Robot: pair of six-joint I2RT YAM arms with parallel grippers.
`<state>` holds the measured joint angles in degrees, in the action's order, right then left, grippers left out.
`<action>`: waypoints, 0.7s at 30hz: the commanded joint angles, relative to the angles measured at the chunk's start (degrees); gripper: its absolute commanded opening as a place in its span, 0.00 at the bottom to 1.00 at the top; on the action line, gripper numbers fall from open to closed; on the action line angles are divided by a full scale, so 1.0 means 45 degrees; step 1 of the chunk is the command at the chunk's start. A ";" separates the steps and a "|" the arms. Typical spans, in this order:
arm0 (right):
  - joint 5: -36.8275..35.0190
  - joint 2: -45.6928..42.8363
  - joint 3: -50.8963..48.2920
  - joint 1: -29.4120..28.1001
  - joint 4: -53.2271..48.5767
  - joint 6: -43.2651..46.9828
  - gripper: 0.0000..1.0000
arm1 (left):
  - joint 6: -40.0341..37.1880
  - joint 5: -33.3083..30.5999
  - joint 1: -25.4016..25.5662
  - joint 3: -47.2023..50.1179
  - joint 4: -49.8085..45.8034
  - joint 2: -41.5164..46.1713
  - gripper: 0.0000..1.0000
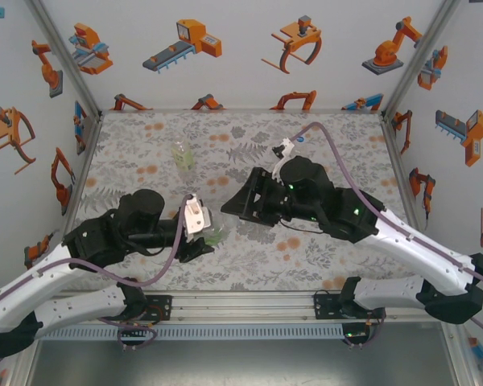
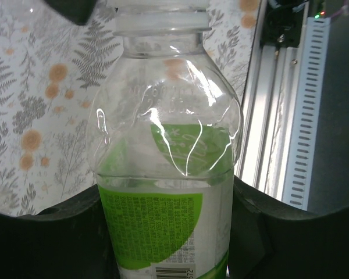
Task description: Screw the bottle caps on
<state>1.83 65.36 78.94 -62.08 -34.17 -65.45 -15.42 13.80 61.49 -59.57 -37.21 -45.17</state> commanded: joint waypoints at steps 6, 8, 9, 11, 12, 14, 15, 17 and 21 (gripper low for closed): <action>0.0287 -0.1587 -0.0099 -0.0005 0.2133 0.6050 0.64 | -0.0382 0.2459 0.0070 0.0209 0.0189 0.0174 0.00; 0.1306 -0.2120 -0.0874 -0.0004 0.3381 0.7813 0.61 | -0.0402 0.2879 0.0078 0.0218 0.0212 0.0151 0.00; 0.1784 -0.2312 -0.1073 0.0003 0.3720 0.8644 0.60 | -0.0416 0.3023 0.0076 0.0210 0.0210 0.0119 0.00; 0.2787 -0.2472 -0.1030 0.0007 0.3471 1.0615 0.61 | -0.0450 0.3329 0.0083 0.0087 0.0078 0.0038 0.00; 0.3231 -0.2476 -0.0964 0.0000 0.3148 1.1561 0.60 | -0.0443 0.3377 0.0084 0.0063 0.0035 0.0014 0.00; 0.4310 -0.2440 -0.0867 -0.0001 0.2474 1.3564 0.59 | -0.0402 0.3310 0.0080 0.0116 0.0063 0.0032 0.00; 0.4823 -0.2393 -0.0783 0.0005 0.2023 1.4683 0.58 | -0.0401 0.3316 0.0080 0.0135 0.0082 0.0021 0.00; 0.5663 -0.2281 -0.0610 0.0007 0.1267 1.6485 0.58 | -0.0383 0.3305 0.0078 0.0143 0.0063 0.0037 0.00; 0.6973 -0.2119 -0.0593 -0.0005 0.0618 1.9043 0.58 | -0.0117 0.2627 0.0079 0.0218 0.0062 0.0047 0.00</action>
<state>25.65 55.68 75.02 -62.08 -28.14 5.19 -16.27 26.37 61.52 -58.96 -37.28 -45.15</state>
